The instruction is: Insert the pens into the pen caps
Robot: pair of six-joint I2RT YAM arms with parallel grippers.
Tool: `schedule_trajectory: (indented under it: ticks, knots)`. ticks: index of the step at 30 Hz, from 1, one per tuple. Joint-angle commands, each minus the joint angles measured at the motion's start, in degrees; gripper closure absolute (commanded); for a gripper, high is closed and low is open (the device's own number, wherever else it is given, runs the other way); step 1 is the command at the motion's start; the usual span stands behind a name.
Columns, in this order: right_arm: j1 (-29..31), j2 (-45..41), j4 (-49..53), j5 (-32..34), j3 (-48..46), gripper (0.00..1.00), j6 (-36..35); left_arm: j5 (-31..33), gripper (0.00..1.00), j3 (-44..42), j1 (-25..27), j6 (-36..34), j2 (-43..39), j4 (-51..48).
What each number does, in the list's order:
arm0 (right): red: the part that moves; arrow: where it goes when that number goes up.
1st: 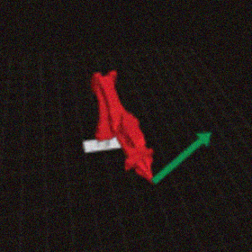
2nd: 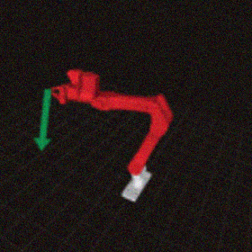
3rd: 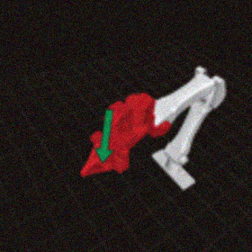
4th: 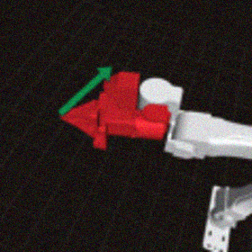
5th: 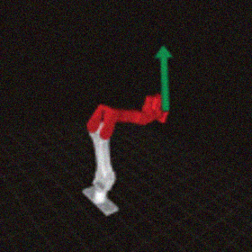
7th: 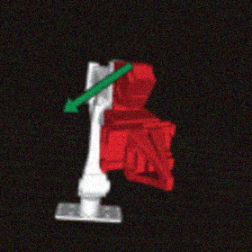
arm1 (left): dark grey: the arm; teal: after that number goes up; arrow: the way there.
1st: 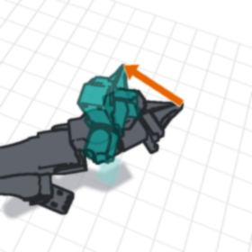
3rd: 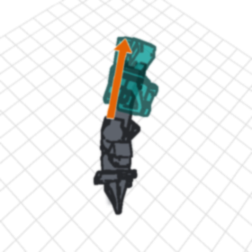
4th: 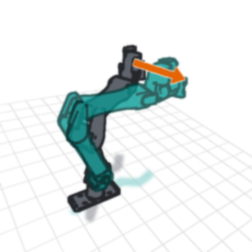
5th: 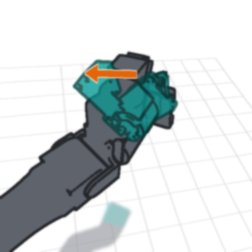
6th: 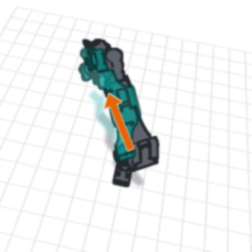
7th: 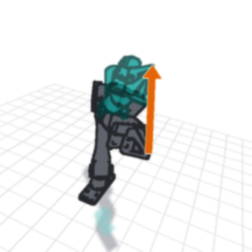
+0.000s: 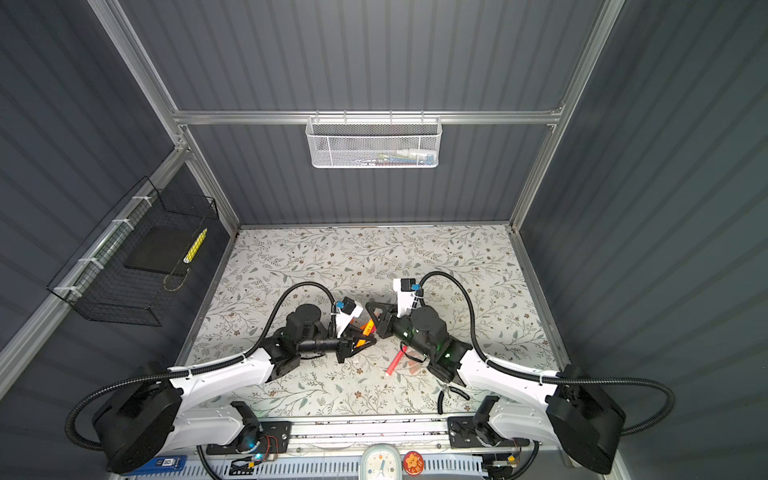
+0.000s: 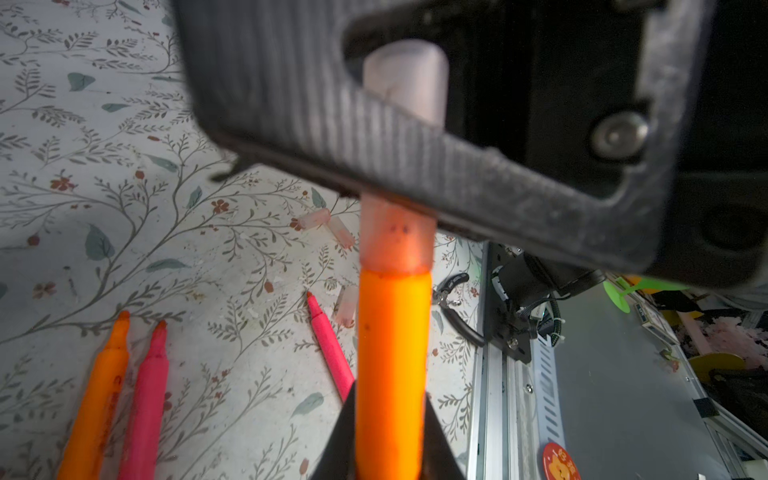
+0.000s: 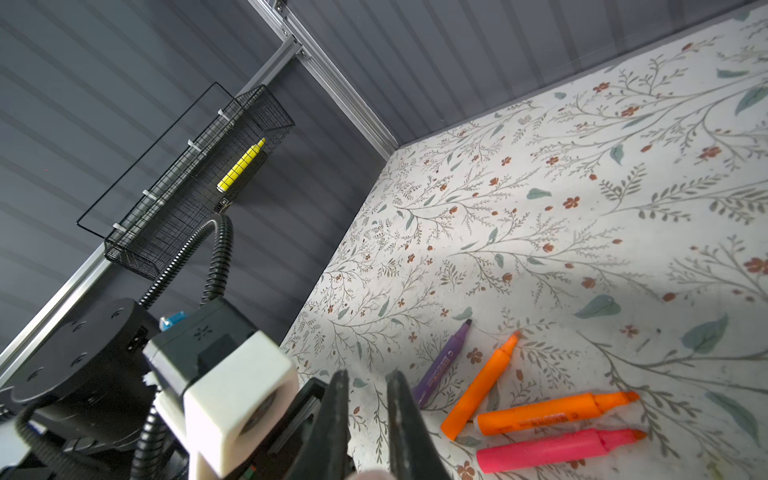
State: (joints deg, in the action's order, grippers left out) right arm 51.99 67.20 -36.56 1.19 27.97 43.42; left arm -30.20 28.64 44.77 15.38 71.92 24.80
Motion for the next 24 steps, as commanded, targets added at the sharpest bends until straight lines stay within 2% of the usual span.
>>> schedule_trajectory:
  ticks: [1,9,14,19,22,24]
  knots:
    - [7.78,2.74,5.33,-9.41,-3.65,1.00,3.17,19.01,1.00,2.22,-3.29,3.55,-2.14,6.75]
    - [13.40,6.75,2.26,-5.37,-2.84,1.00,5.04,22.30,1.00,1.24,-3.29,3.17,-3.53,6.58]
    - [14.02,7.80,1.91,-3.74,-2.30,1.00,5.62,23.18,1.00,0.89,-3.37,3.19,-3.93,6.67]
    - [13.05,2.89,11.39,2.46,-0.06,1.00,3.53,26.97,1.00,0.82,-3.29,3.11,-3.83,5.58]
    - [10.52,-1.01,18.05,5.85,1.27,0.99,3.78,27.21,1.00,1.02,-3.29,2.36,-2.78,5.44]
    - [8.46,-4.11,22.01,7.69,2.17,0.89,3.76,27.01,1.00,1.35,-3.35,1.85,-1.83,5.44]
